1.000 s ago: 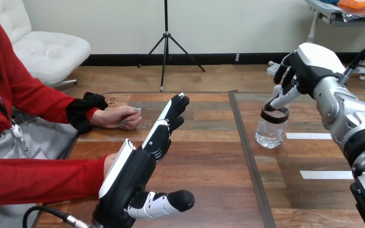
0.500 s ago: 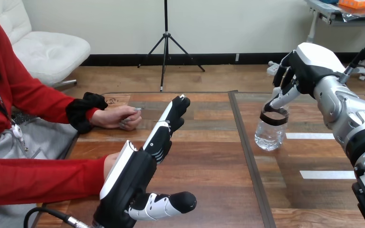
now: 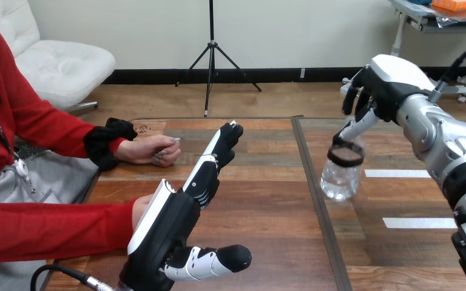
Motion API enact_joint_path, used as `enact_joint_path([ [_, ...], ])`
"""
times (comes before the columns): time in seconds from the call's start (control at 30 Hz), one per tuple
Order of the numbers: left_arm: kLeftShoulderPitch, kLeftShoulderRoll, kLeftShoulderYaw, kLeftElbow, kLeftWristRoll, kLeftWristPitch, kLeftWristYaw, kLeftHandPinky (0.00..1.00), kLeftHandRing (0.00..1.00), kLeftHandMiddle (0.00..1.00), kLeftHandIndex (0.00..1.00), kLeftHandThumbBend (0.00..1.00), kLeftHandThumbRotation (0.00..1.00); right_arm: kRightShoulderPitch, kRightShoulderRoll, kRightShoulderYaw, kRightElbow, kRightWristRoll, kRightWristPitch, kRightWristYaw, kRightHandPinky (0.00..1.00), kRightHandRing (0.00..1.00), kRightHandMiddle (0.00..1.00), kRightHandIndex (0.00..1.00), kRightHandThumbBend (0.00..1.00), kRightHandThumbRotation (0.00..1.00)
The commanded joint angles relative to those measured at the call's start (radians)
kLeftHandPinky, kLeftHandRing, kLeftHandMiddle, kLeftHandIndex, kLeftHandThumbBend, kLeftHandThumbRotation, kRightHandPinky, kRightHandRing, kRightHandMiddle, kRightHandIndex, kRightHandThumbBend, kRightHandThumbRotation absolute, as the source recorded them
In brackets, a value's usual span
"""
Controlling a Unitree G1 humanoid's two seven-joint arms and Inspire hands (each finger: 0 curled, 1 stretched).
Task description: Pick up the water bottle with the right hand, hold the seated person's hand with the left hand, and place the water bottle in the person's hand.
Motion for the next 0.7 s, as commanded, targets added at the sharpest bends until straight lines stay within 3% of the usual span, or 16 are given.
enact_joint_path([
  [0.0, -0.061, -0.004, 0.008, -0.021, 0.000, -0.023, 0.009, 0.98, 1.00, 1.00, 1.00, 1.00, 0.75, -0.005, -0.004, 0.026, -0.015, -0.001, -0.018, 0.092, 0.20, 0.29, 0.37, 0.42, 0.97, 0.12],
  [0.13, -0.072, -0.003, 0.011, -0.015, 0.005, -0.023, 0.010, 0.99, 1.00, 1.00, 1.00, 1.00, 0.75, -0.014, -0.022, 0.029, -0.041, 0.004, -0.037, 0.174, 0.28, 0.38, 0.44, 0.42, 0.97, 0.14],
  [0.33, -0.086, -0.004, 0.013, -0.005, 0.000, -0.018, 0.009, 0.99, 1.00, 1.00, 1.00, 1.00, 0.74, -0.022, -0.049, 0.025, -0.094, 0.017, -0.066, 0.286, 0.31, 0.41, 0.47, 0.43, 0.98, 0.16],
  [0.5, -0.097, -0.004, 0.015, 0.002, -0.003, -0.014, 0.008, 0.99, 1.00, 1.00, 1.00, 1.00, 0.74, -0.018, -0.075, 0.014, -0.163, 0.035, -0.081, 0.383, 0.29, 0.39, 0.45, 0.41, 0.99, 0.18],
  [0.67, -0.104, -0.002, 0.019, -0.004, 0.001, 0.001, 0.010, 0.99, 1.00, 1.00, 1.00, 1.00, 0.72, 0.011, -0.121, 0.001, -0.315, 0.059, -0.069, 0.526, 0.23, 0.32, 0.40, 0.41, 1.00, 0.22],
])
